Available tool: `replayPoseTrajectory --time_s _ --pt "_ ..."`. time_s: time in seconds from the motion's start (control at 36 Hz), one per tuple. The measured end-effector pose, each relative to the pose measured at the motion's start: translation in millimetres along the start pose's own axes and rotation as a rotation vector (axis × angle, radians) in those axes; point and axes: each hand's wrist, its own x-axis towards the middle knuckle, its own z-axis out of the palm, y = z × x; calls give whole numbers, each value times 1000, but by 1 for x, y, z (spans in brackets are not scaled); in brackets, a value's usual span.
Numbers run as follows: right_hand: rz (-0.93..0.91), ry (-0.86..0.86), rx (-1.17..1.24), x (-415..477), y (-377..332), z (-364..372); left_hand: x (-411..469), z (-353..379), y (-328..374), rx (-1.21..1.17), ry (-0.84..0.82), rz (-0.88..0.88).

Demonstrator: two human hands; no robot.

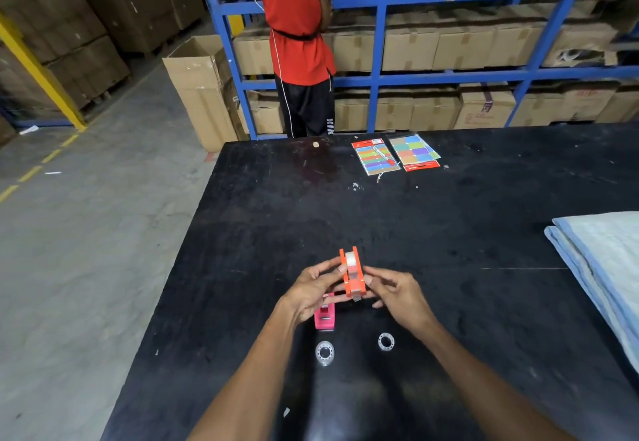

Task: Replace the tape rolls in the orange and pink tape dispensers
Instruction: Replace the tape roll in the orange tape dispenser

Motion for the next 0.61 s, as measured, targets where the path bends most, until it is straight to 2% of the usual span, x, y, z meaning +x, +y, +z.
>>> replayPoseTrajectory --time_s 0.36,0.47,0.61 --pt "167 -10 68 19 29 4 35 5 -46 9 203 -19" --pt "185 -5 -33 27 51 2 49 4 -65 -4 274 -52" --pt "135 -8 -308 41 83 3 67 1 -81 39 323 -139"
